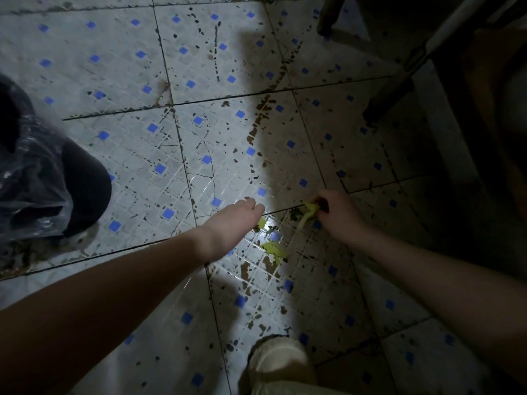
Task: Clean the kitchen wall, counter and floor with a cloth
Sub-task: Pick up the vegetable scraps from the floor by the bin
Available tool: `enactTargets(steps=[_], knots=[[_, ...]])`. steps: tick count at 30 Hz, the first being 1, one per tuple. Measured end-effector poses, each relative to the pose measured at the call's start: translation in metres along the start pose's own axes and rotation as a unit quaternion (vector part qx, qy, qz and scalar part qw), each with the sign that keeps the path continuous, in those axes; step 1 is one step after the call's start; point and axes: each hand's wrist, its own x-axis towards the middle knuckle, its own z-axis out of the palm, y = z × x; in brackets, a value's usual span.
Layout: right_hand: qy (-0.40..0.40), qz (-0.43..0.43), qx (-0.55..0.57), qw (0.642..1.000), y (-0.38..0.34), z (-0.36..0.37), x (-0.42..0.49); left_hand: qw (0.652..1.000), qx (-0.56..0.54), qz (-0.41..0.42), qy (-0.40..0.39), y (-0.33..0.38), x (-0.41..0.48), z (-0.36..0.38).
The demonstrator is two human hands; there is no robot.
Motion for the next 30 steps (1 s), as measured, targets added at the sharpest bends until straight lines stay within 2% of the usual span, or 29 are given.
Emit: enactTargets(steps=[10, 17, 23, 30], knots=[[0.048, 0.016, 0.002, 0.999, 0.005, -0.021, -0.007, 0.999, 0.043, 0.030, -0.011, 0.033, 0.019, 0.001], [0.016, 0.010, -0.002, 1.000, 0.009, -0.024, -0.016, 0.998, 0.048, 0.032, -0.014, 0.037, 0.026, 0.018], [0.008, 0.014, -0.013, 1.000, 0.007, -0.025, -0.012, 0.985, 0.141, 0.101, -0.004, 0.039, 0.029, 0.021], [0.002, 0.002, -0.034, 0.999, -0.001, -0.023, -0.007, 0.996, 0.067, 0.041, 0.035, 0.015, 0.024, 0.003]])
